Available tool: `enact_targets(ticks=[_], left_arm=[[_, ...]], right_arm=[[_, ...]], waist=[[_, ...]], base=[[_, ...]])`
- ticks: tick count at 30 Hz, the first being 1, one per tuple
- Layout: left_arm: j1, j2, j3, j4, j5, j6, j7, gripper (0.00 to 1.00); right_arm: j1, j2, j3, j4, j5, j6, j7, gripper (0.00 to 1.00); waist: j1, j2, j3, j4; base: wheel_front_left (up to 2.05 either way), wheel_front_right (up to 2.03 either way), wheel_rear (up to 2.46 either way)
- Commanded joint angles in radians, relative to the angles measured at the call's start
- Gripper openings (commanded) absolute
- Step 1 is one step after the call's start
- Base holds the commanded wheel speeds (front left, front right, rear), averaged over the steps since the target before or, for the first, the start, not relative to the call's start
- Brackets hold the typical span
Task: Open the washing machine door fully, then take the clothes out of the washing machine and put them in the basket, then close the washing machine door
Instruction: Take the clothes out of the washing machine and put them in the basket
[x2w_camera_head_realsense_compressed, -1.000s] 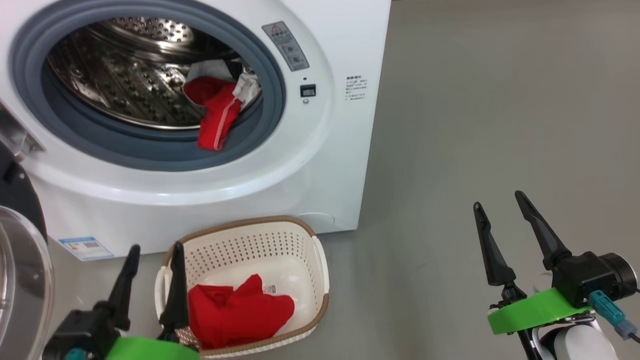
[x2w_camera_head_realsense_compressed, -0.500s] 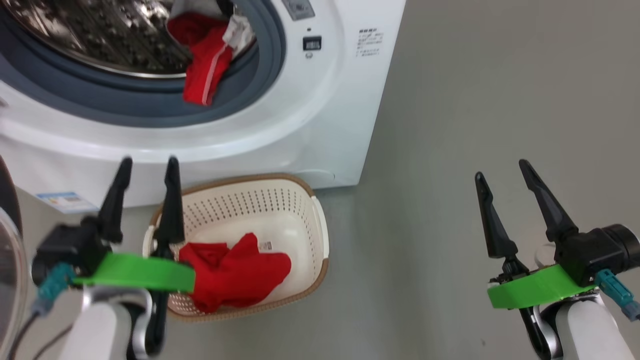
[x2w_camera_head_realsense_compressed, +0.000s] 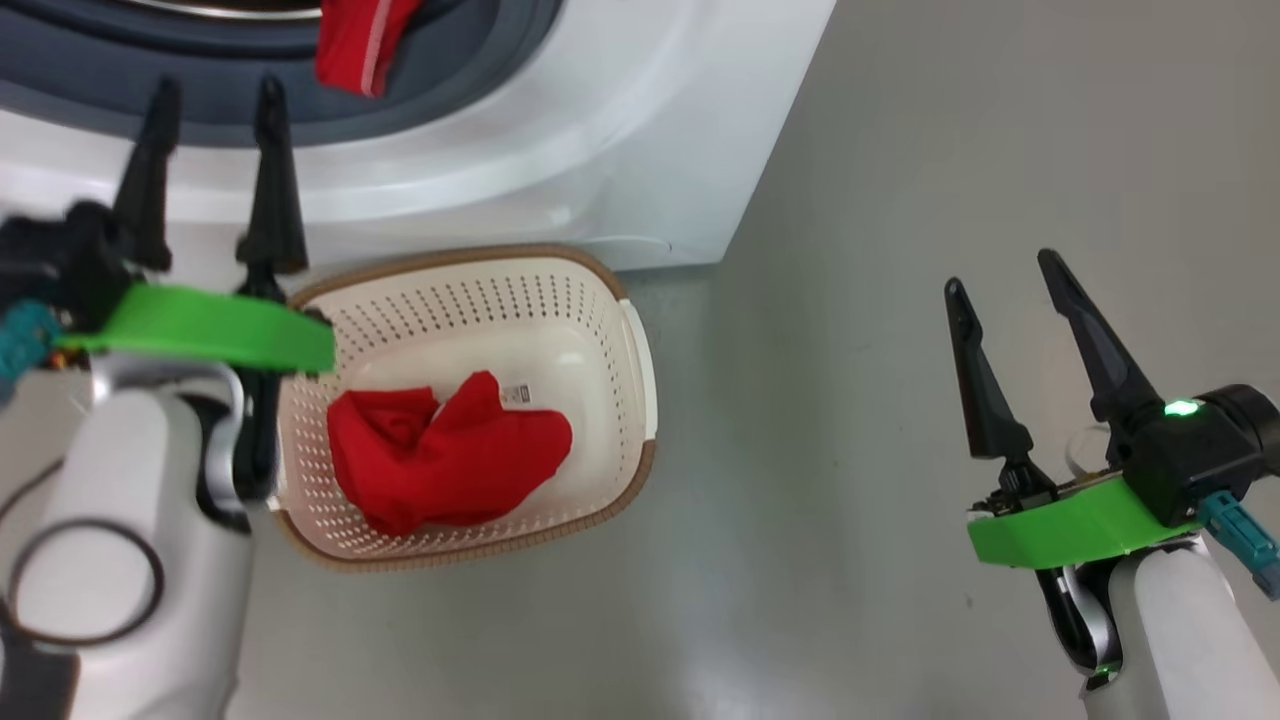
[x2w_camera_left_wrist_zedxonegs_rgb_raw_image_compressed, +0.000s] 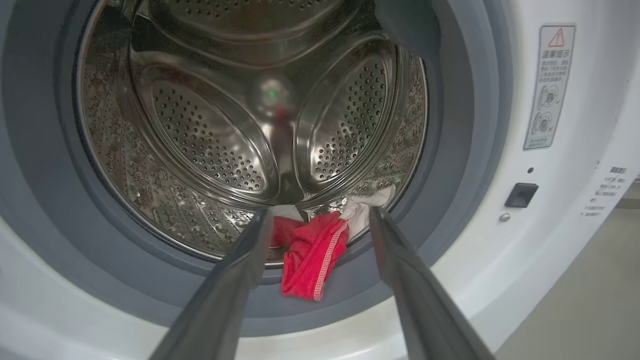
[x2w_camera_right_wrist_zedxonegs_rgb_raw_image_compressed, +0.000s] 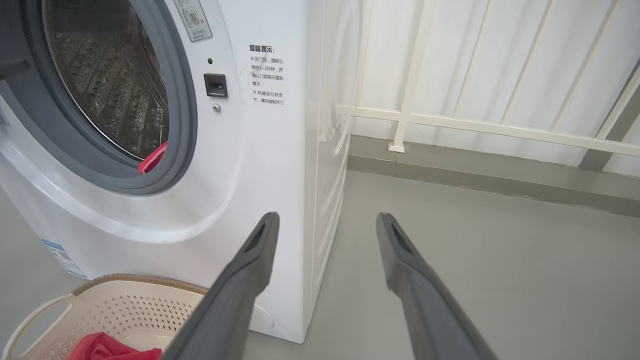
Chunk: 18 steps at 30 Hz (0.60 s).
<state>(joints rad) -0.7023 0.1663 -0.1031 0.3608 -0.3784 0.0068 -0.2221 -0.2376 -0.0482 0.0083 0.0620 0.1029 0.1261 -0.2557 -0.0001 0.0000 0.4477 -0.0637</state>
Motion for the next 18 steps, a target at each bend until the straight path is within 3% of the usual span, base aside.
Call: enact_targets(ticks=[1, 12, 18], left_arm=[[-0.056, 0.041, 0.032, 0.005, 0.002, -0.01, -0.008, 1.0], [-0.284, 0.103, 0.02, 0.185, 0.003, -0.074, -0.006, 1.0], [-0.408, 0.099, 0.003, 0.29, -0.063, -0.118, 0.055, 1.0]], right_arm=[[-0.02, -0.002, 0.022, -0.031, -0.005, 0.005, -0.006, 1.0], [-0.062, -0.002, 0.039, -0.038, -0.005, 0.005, -0.006, 1.0], [-0.073, -0.002, 0.038, -0.037, -0.014, 0.005, -0.006, 1.0]], waist=[[0.0001, 0.0, 0.058, -0.005], [0.0001, 0.0, 0.155, -0.027], [0.0001, 0.0, 0.188, -0.026]], base=[[0.0, 0.0, 0.0], [0.0, 0.0, 0.0], [0.0, 0.0, 0.0]])
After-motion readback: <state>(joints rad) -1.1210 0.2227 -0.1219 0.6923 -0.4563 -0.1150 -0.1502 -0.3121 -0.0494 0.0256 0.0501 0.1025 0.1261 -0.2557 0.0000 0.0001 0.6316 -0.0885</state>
